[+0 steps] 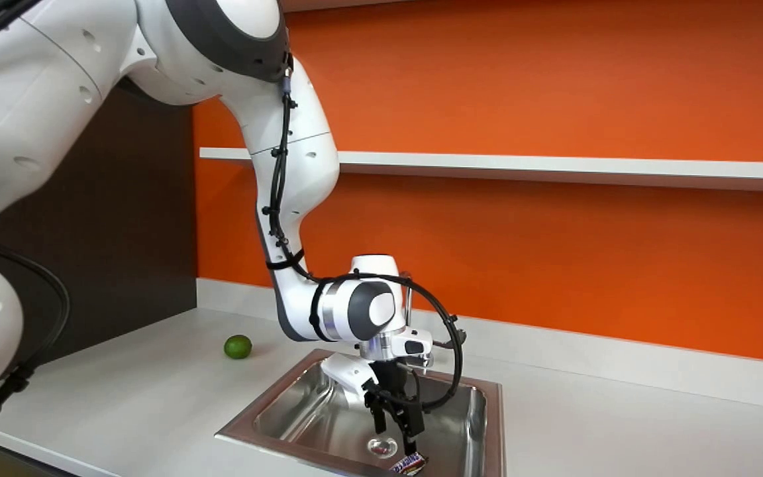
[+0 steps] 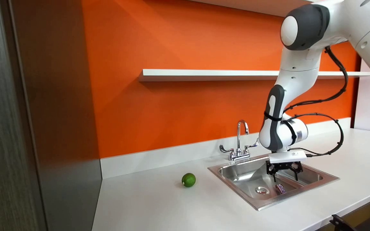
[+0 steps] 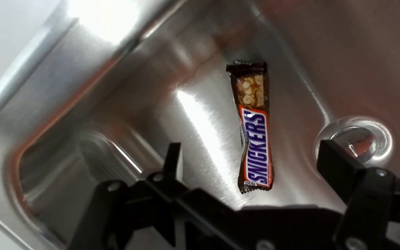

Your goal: Remove the brown packet from the sink and place it on the left side of the counter.

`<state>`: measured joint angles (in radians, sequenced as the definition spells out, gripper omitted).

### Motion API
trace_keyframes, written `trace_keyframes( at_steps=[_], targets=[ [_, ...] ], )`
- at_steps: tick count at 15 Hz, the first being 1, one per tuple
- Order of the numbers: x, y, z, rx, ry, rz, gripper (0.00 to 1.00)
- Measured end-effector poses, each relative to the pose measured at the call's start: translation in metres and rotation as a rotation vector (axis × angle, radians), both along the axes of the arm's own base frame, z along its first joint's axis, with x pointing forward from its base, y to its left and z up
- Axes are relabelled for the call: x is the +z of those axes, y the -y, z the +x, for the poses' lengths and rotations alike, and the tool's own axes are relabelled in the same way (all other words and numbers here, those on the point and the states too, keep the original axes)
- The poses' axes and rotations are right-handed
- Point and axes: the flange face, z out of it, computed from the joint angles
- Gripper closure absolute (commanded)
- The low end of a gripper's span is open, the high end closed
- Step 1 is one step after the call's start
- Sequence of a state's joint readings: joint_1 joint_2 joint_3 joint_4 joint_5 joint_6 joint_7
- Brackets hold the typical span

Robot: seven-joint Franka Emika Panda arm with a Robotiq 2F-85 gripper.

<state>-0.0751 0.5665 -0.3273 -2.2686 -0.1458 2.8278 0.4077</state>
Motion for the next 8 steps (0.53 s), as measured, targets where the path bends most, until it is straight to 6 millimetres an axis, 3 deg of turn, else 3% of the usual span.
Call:
trace_keyframes(
  at_steps=[8],
  targets=[
    [-0.017, 0.001, 0.002, -0.032, -0.005, 0.02, 0.0]
  ],
)
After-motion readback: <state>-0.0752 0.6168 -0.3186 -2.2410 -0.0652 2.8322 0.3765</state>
